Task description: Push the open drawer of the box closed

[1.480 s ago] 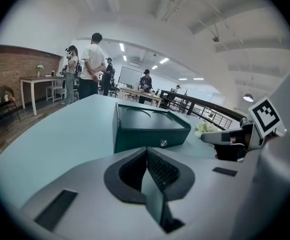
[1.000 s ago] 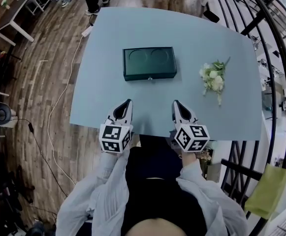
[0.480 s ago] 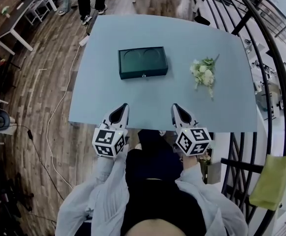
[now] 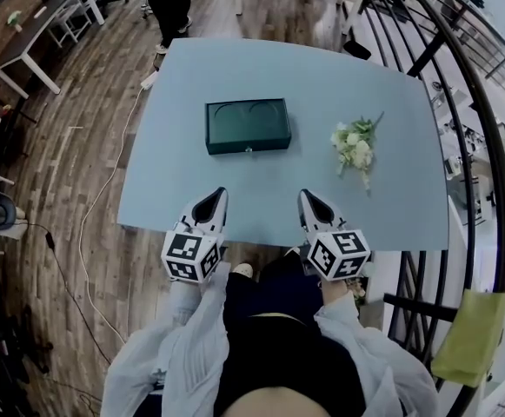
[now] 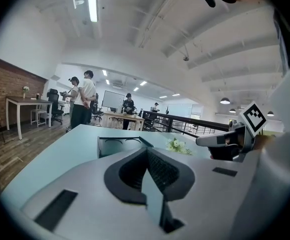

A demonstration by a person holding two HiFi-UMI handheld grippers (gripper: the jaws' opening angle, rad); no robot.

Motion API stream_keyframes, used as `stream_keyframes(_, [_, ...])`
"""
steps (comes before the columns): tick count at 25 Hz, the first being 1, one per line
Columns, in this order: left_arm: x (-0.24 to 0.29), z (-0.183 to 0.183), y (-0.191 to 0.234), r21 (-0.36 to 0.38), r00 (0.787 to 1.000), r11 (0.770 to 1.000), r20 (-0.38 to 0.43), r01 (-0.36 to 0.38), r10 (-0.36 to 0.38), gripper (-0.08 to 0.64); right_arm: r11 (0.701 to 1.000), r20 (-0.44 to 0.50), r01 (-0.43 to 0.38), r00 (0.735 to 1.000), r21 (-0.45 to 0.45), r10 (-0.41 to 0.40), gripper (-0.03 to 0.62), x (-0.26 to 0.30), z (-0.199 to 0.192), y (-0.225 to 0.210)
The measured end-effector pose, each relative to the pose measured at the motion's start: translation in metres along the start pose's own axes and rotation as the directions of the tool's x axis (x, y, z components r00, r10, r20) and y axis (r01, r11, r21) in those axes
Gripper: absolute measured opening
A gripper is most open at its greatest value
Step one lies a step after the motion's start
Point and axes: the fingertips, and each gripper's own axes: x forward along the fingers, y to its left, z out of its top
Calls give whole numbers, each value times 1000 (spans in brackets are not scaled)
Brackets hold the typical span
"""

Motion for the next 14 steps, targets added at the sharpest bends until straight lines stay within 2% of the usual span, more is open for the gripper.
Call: stream_keyframes(14, [-10,-12,7,-8,1000,1000,-22,-9,9,15,1000,-11,0,1000,29,0,6,-3,-14,9])
